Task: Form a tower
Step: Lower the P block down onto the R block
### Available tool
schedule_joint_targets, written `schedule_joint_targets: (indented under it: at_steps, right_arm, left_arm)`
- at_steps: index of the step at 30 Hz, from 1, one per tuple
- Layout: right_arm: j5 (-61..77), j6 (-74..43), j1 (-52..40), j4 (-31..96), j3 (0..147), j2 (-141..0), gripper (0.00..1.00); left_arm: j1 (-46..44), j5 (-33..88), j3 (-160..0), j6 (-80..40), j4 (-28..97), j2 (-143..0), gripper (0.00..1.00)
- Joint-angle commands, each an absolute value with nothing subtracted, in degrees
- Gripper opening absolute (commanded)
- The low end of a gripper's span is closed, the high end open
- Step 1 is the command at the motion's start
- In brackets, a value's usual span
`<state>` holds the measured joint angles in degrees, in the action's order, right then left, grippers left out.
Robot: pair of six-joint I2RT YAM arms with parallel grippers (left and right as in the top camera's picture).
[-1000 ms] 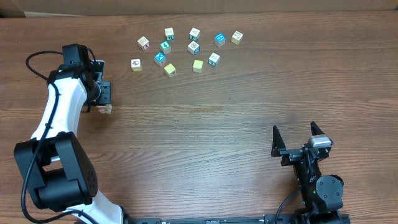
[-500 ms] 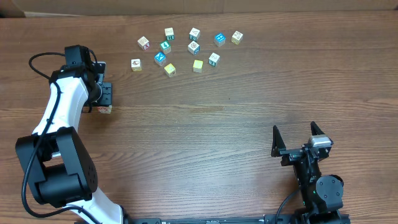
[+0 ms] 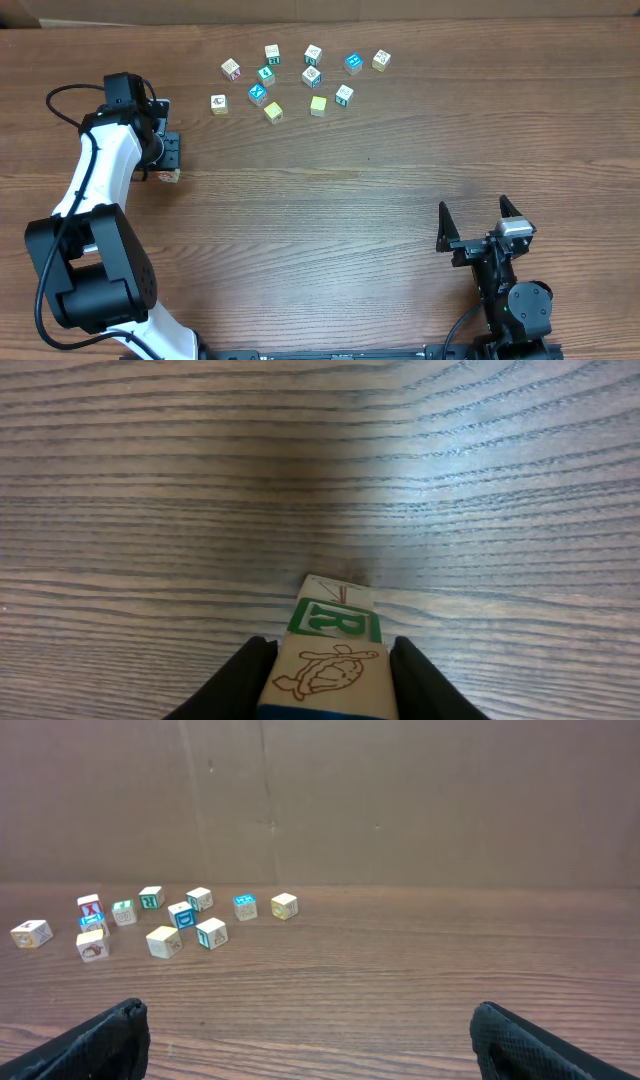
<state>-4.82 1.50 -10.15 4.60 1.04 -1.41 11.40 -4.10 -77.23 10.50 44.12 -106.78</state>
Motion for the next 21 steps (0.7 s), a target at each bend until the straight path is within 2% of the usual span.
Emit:
schedule_joint_targets:
  at_steps: [1, 8, 21]
  right_arm:
    - [-4.8, 1.6, -10.0, 4.4, 0.4, -1.4, 1.00]
    - [-4.8, 1.6, -10.0, 4.4, 0.4, -1.4, 1.00]
    - [-4.8, 1.6, -10.0, 4.4, 0.4, -1.4, 1.00]
  left_arm:
    - [11.7, -3.6, -77.1, 10.3, 44.1, -107.5, 0.38]
    - [11.7, -4.3, -78.7, 10.8, 45.5, -107.4, 0.41]
    - [11.7, -6.2, -79.3, 11.6, 46.2, -107.4, 0.36]
